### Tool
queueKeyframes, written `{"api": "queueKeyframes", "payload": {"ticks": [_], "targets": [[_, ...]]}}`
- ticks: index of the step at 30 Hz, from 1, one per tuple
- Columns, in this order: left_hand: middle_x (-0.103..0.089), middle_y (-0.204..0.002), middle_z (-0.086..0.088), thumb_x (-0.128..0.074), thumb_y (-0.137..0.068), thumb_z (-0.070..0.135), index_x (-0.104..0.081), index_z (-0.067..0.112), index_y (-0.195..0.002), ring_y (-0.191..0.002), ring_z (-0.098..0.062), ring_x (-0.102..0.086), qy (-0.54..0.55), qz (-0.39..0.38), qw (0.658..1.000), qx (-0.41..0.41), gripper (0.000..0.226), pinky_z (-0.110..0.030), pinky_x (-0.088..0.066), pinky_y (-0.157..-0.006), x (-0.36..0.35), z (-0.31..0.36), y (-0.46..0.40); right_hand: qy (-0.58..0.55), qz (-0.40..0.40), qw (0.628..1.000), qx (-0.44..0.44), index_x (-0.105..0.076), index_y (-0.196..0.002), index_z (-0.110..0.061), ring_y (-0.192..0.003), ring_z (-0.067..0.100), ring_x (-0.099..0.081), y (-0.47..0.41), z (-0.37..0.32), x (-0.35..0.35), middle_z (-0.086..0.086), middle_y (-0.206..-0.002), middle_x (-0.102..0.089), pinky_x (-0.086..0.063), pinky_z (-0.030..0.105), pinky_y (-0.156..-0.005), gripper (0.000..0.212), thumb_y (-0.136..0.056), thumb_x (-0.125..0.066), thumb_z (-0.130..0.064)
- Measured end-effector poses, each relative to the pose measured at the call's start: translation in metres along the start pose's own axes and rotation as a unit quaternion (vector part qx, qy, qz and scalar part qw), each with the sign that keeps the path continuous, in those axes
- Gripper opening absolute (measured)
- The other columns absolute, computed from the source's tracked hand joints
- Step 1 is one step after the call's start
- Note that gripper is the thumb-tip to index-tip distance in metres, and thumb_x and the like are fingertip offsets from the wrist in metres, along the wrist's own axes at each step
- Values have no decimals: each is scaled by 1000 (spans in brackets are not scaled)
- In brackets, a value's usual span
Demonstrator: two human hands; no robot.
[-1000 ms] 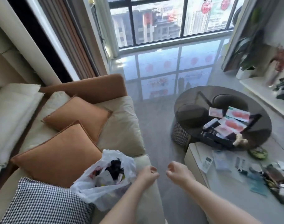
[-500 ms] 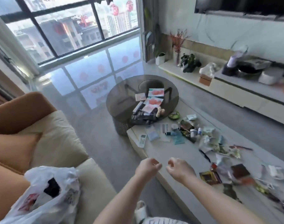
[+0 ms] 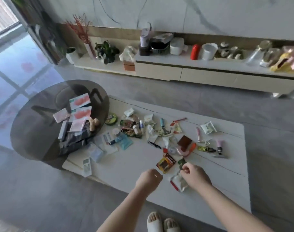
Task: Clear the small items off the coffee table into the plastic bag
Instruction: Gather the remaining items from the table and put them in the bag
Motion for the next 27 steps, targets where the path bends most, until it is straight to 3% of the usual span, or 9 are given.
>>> {"api": "queueKeyframes", "payload": {"ticks": [4, 9, 15, 19, 23, 27], "targets": [[-70, -94, -4, -51, -86, 33, -68, 24, -91, -86, -22, -69, -15, -19, 1000, -3, 20, -30, -56, -74, -20, 12, -40, -41, 14, 997, -63, -62, -104, -21, -97, 22, -61, -24, 42, -3, 0, -104, -66, -50, 29, -81, 21, -88, -55, -33], [-69, -95, -4, -49, -87, 29, -67, 20, -99, -87, -22, -68, -3, -46, 999, 21, 23, -33, -58, -77, -62, 8, -86, -69, 4, 990, -120, -61, -110, -21, -99, 19, -61, -54, 95, -27, -1, -108, -66, -47, 26, -79, 25, -88, -56, -30], [-66, -98, 0, -52, -91, 32, -64, 23, -108, -85, -16, -67, 30, -72, 995, 58, 22, -20, -50, -62, -127, -10, -141, -72, -28, 987, -140, -58, -118, -17, -107, 20, -60, -108, 148, -68, 3, -117, -64, -44, 24, -81, 30, -88, -57, -24], [-65, -113, -3, -54, -92, 27, -62, 21, -117, -90, -15, -62, 14, -65, 996, 67, 27, -23, -51, -73, -168, -22, -182, -54, -45, 989, -132, -54, -125, -15, -112, 22, -59, -156, 176, -96, 5, -122, -63, -44, 26, -86, 38, -88, -58, -22], [-59, -122, 0, -61, -90, 29, -56, 22, -126, -98, -15, -57, -16, -31, 998, 44, 37, -22, -47, -75, -198, -28, -218, -33, -50, 991, -122, -48, -132, -14, -117, 28, -54, -195, 192, -123, 10, -128, -57, -45, 34, -94, 47, -88, -60, -22], [-52, -131, -1, -66, -85, 36, -51, 24, -131, -121, -21, -43, -77, 9, 997, 24, 49, -32, -43, -95, -225, -35, -250, -6, -44, 993, -113, -38, -139, -19, -118, 33, -49, -225, 204, -150, 15, -128, -49, -47, 41, -91, 57, -88, -61, -28]]}}
Point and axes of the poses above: each hand's wrist, its own y-axis away from the middle knuckle, its own x-axis out of the back of the hand, z = x × y, the point moved 3 cm from there along -y, towards the middle knuckle
